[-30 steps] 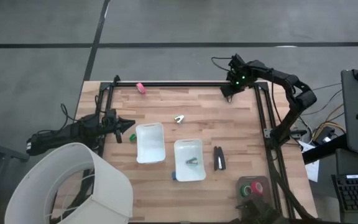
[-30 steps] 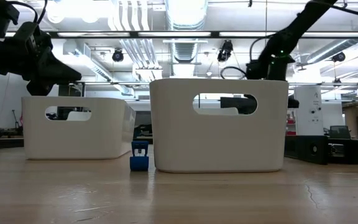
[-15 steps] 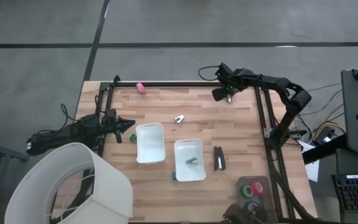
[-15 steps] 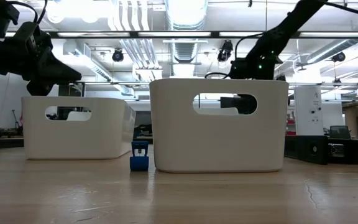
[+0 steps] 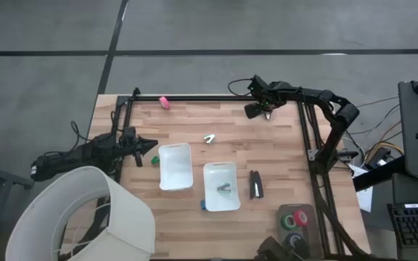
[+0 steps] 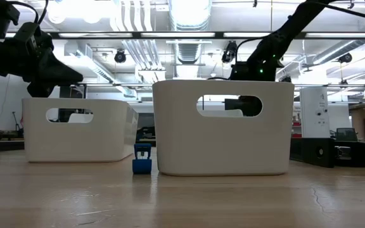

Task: Pick and place Stapler, Stapler remover, tape
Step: Put the black staple remover into the right white bin

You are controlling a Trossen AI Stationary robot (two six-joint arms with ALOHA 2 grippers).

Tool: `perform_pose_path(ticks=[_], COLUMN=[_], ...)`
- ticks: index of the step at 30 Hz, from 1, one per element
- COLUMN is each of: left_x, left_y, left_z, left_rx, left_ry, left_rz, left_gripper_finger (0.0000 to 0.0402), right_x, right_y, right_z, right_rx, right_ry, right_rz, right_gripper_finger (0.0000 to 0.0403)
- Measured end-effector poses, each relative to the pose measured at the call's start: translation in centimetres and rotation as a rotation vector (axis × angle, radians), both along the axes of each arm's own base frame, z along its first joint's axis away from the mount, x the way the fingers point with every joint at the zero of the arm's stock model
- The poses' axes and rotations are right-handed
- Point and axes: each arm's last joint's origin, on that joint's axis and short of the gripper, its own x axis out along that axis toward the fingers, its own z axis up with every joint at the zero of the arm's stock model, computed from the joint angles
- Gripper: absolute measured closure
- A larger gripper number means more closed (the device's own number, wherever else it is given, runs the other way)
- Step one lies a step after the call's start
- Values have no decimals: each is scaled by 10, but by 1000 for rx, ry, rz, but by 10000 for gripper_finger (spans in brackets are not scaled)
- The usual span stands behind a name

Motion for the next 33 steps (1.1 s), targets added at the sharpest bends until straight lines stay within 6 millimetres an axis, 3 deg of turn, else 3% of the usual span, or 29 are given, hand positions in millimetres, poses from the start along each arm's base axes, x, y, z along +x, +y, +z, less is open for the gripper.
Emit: perform_pose_path(ticks=[7, 13, 20, 27, 33], left_x=[0, 0, 0, 0, 0], left_y=[0, 0, 0, 0, 0], left_z=[0, 0, 0, 0, 0], left_rx=[0, 0, 0, 0, 0], left_ry=[0, 0, 0, 0, 0], left_rz=[0, 0, 0, 0, 0], left_gripper_finger=[374, 374, 374, 374, 374], right_x=[18, 38, 27, 30, 33], right_y=[15, 26, 28, 26, 25], right_z=[20, 18, 7, -9, -33], right_rx=[-21, -2, -158, -215, -182], right_ry=[-95, -227, -88, -55, 12], right_rz=[81, 135, -156, -274, -276], right_gripper_finger=[222, 231, 234, 234, 234])
